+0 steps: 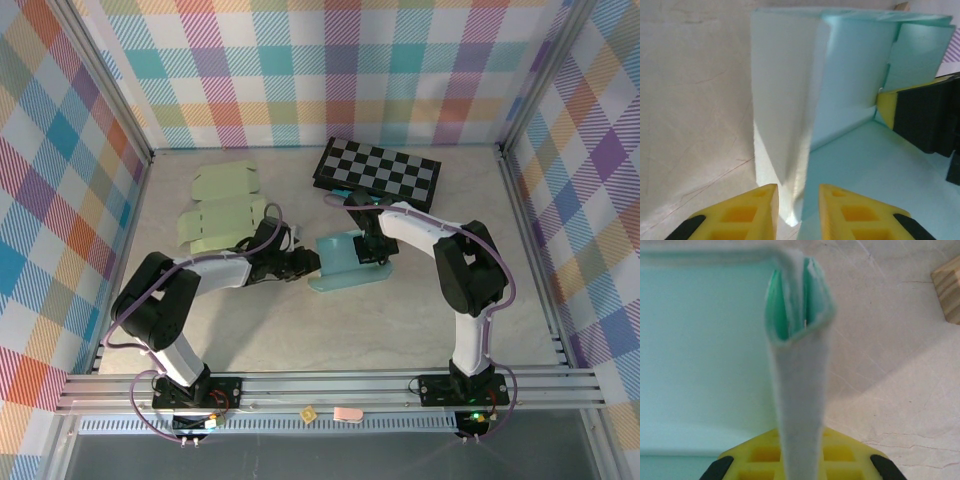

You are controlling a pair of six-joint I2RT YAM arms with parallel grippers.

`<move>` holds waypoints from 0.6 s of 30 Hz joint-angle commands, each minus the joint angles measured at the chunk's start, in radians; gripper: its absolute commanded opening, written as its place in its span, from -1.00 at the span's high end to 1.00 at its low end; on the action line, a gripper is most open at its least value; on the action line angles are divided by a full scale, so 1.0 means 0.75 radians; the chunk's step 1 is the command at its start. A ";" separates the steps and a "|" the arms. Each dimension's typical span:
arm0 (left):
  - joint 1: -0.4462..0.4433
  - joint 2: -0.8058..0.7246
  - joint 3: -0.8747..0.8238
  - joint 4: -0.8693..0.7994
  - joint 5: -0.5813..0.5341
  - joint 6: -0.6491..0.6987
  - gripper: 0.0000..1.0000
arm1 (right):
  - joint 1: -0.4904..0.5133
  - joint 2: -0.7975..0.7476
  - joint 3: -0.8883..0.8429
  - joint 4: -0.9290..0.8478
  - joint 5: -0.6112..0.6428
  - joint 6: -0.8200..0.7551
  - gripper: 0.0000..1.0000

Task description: Fold the paper box

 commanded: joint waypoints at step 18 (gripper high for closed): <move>-0.124 0.068 0.257 -0.560 -0.296 0.182 1.00 | 0.006 -0.018 0.041 -0.039 0.013 0.031 1.00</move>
